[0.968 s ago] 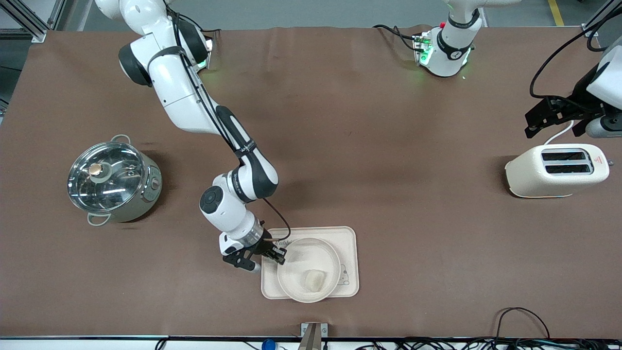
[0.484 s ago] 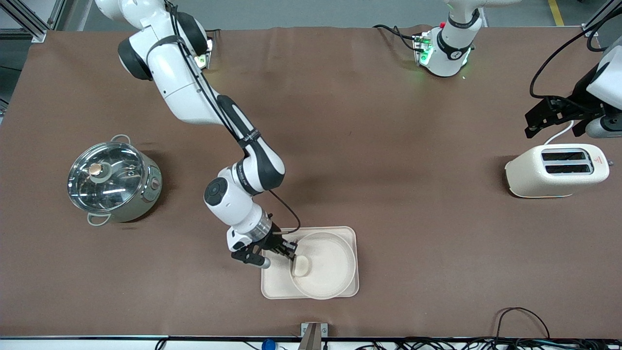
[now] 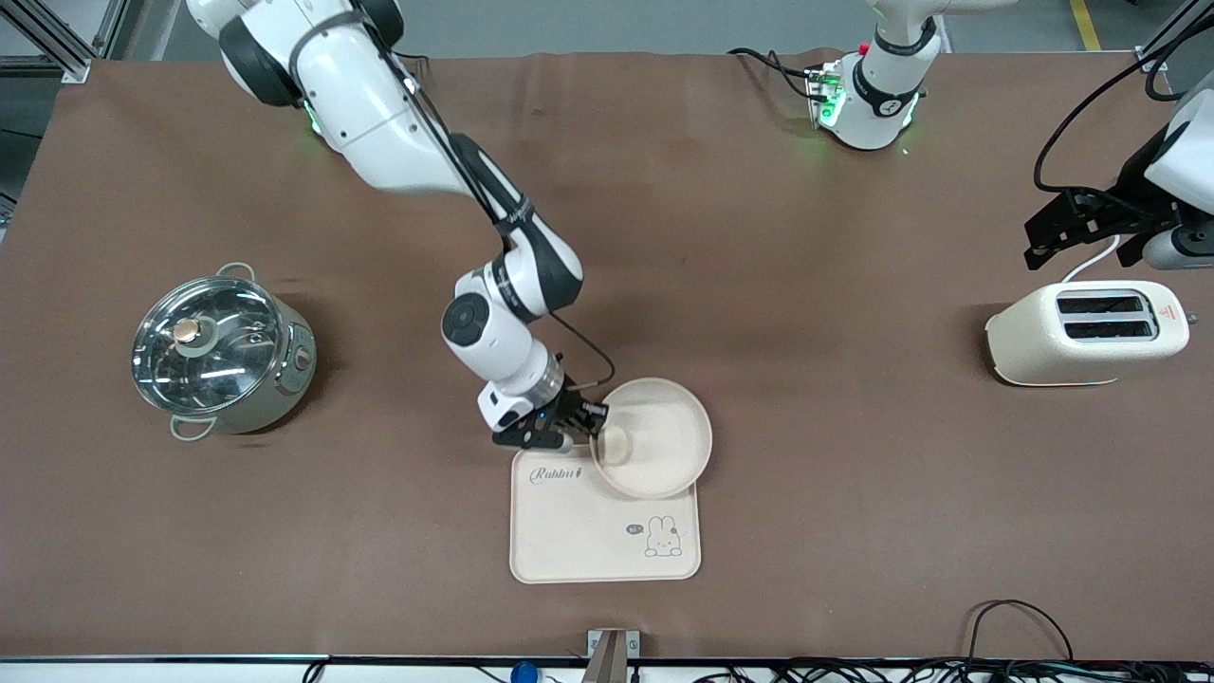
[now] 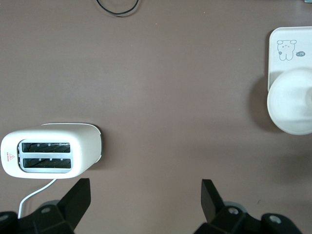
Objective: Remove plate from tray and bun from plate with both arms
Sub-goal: 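Set the plate on the table center while the left gripper reaches the bun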
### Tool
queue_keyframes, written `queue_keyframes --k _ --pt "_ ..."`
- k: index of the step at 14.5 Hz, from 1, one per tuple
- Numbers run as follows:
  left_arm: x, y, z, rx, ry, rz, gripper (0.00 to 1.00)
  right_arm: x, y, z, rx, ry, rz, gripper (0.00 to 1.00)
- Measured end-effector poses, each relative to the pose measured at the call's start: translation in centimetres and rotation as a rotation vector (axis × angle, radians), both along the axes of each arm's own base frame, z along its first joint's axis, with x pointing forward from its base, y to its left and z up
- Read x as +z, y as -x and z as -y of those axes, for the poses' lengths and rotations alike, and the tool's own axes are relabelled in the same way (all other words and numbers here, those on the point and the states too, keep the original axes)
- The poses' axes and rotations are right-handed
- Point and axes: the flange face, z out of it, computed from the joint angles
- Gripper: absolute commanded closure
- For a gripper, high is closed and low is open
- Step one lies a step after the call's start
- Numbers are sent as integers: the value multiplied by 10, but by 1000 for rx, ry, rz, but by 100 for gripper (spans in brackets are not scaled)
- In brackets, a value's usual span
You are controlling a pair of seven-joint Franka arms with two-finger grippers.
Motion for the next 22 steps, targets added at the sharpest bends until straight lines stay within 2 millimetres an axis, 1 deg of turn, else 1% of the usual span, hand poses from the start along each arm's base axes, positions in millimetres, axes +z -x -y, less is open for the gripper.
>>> queue_keyframes --k 2,3,4,5,7,10,11,14,15,16,17,18,19,21,22 --pt "0 0 0 0 0 0 0 23 26 -3 36 0 -12 100" --pt "0 0 0 0 0 0 0 30 40 -2 62 8 -20 100" --pt "0 0 0 0 0 0 0 32 53 0 86 20 -29 100" --pt "0 0 0 0 0 0 0 30 65 3 110 35 -38 100" --pt "0 0 0 0 0 0 0 16 82 14 153 71 -55 100" --pt "0 0 0 0 0 0 0 -5 94 28 204 108 -45 99" --pt "0 0 0 0 0 0 0 -8 94 32 215 116 -39 99" --pt "-6 -1 1 -1 -1 -17 0 -7 83 47 216 121 -24 94" --pt "-11 -2 2 -3 -3 -35 0 -6 80 51 219 123 -18 86" --pt "-16 -3 4 -7 -5 -55 0 -6 76 56 224 125 -12 59" --pt "-20 -3 7 -13 -6 -68 0 -6 72 62 220 127 -10 40" --pt "-22 -3 13 -22 -6 -75 0 -6 67 70 211 127 -9 24" --pt "-23 -2 21 -35 -7 -78 0 -5 62 76 200 127 -8 2" --pt "-27 0 45 -53 2 -89 0 -4 54 89 179 127 -7 0" --pt "-34 1 62 -47 29 -105 0 -3 51 94 169 126 -6 0"
